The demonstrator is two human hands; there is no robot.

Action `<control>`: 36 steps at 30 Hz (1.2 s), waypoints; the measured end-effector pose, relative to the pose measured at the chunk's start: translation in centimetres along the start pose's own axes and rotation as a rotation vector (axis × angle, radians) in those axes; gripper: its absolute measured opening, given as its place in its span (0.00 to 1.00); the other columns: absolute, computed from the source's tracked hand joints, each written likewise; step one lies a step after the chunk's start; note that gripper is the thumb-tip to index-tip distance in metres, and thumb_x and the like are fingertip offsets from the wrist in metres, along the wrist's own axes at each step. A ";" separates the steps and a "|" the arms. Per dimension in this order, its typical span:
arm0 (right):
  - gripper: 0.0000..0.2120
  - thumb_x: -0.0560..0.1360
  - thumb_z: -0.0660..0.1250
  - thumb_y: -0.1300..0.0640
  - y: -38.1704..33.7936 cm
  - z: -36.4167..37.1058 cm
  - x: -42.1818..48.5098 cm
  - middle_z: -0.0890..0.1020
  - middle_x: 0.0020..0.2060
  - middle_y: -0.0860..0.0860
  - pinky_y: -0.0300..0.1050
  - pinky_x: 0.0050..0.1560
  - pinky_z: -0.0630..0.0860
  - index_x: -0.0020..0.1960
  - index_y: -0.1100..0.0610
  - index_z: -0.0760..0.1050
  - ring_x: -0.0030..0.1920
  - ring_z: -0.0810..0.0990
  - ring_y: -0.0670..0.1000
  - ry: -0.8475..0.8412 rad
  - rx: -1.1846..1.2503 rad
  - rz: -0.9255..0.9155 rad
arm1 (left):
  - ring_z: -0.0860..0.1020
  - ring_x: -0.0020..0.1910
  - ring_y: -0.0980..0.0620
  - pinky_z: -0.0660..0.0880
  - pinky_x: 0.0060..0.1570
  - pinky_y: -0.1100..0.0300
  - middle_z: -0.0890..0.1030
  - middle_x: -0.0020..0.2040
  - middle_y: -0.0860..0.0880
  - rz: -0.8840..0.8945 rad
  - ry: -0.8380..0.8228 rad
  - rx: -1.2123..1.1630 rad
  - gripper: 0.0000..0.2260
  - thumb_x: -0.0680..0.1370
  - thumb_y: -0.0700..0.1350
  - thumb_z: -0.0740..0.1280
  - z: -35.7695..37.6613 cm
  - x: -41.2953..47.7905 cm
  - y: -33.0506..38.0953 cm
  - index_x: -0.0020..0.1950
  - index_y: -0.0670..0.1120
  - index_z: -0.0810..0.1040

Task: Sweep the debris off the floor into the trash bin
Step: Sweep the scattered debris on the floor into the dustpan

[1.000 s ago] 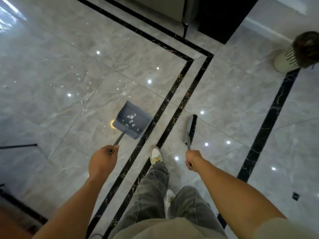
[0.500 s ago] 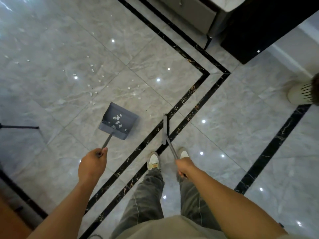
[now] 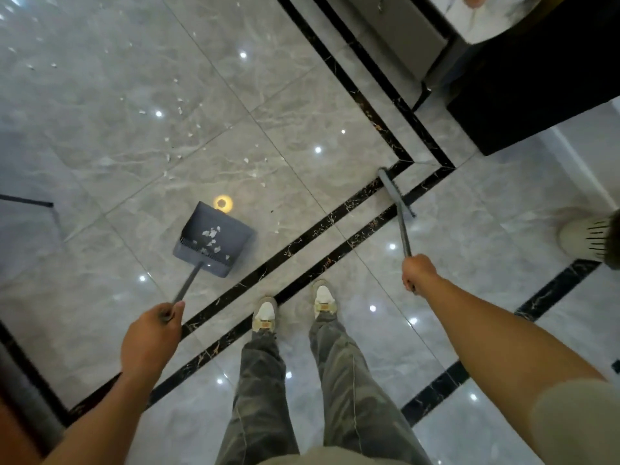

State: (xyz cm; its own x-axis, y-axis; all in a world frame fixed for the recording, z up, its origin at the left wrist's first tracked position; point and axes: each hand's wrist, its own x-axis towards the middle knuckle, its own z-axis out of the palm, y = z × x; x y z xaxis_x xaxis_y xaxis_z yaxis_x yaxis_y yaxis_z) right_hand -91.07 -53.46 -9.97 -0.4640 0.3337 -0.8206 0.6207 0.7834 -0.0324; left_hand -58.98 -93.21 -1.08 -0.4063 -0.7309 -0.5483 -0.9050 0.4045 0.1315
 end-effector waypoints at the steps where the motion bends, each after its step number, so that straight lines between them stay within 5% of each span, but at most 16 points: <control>1: 0.16 0.80 0.56 0.64 -0.9 -0.3 0.6 0.77 0.34 0.60 0.38 0.21 0.68 0.64 0.65 0.75 0.27 0.74 0.54 -0.004 -0.036 0.012 | 0.75 0.33 0.48 0.71 0.32 0.55 0.79 0.34 0.49 -0.011 0.000 -0.007 0.21 0.85 0.58 0.61 0.8 -0.1 0.2 0.53 0.43 0.85; 12: 0.15 0.81 0.59 0.61 -2.6 4.8 -5.5 0.78 0.39 0.62 0.42 0.30 0.71 0.64 0.66 0.75 0.31 0.75 0.55 -0.287 -0.284 -0.029 | 0.81 0.38 0.43 0.81 0.39 0.48 0.82 0.38 0.47 -0.070 0.032 -0.055 0.22 0.84 0.61 0.60 2.8 -0.7 -2.7 0.54 0.45 0.85; 19: 0.11 0.80 0.61 0.55 -4.0 0.5 -6.8 0.77 0.32 0.59 0.38 0.27 0.66 0.52 0.61 0.79 0.24 0.72 0.52 -0.152 -0.267 -0.159 | 0.79 0.35 0.46 0.79 0.37 0.50 0.81 0.35 0.48 -0.090 0.022 -0.113 0.21 0.84 0.61 0.60 1.6 0.0 -5.6 0.49 0.47 0.84; 25: 0.15 0.81 0.58 0.58 -8.7 4.1 -4.6 0.80 0.39 0.60 0.37 0.23 0.68 0.62 0.63 0.77 0.29 0.77 0.55 -0.002 -0.318 -0.191 | 0.80 0.34 0.46 0.80 0.36 0.50 0.82 0.34 0.48 -0.108 0.016 -0.100 0.20 0.83 0.62 0.60 1.5 0.2 -9.5 0.48 0.50 0.84; 29: 0.17 0.82 0.58 0.61 -10.9 9.6 -6.7 0.77 0.35 0.58 0.43 0.27 0.69 0.67 0.68 0.74 0.30 0.74 0.54 -0.117 -0.399 -0.199 | 0.75 0.32 0.49 0.71 0.31 0.56 0.79 0.33 0.50 -0.147 0.033 -0.109 0.19 0.84 0.60 0.62 1.4 -0.7 -11.7 0.51 0.47 0.86; 36: 0.19 0.82 0.58 0.60 -9.8 19.7 -16.3 0.74 0.33 0.53 0.42 0.28 0.72 0.67 0.69 0.75 0.30 0.73 0.50 -0.357 -0.516 -0.309 | 0.77 0.35 0.46 0.75 0.36 0.53 0.80 0.36 0.49 -0.264 0.059 -0.205 0.20 0.83 0.59 0.64 0.3 -2.9 -16.1 0.55 0.46 0.87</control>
State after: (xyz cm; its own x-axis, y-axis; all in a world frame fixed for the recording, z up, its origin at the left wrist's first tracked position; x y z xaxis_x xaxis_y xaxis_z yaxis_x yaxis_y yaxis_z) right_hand -77.10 -76.90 -7.56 -0.2797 -0.0679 -0.9577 0.0734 0.9931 -0.0918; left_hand -43.18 -97.42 -1.83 -0.1556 -0.8286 -0.5378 -0.9840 0.0823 0.1579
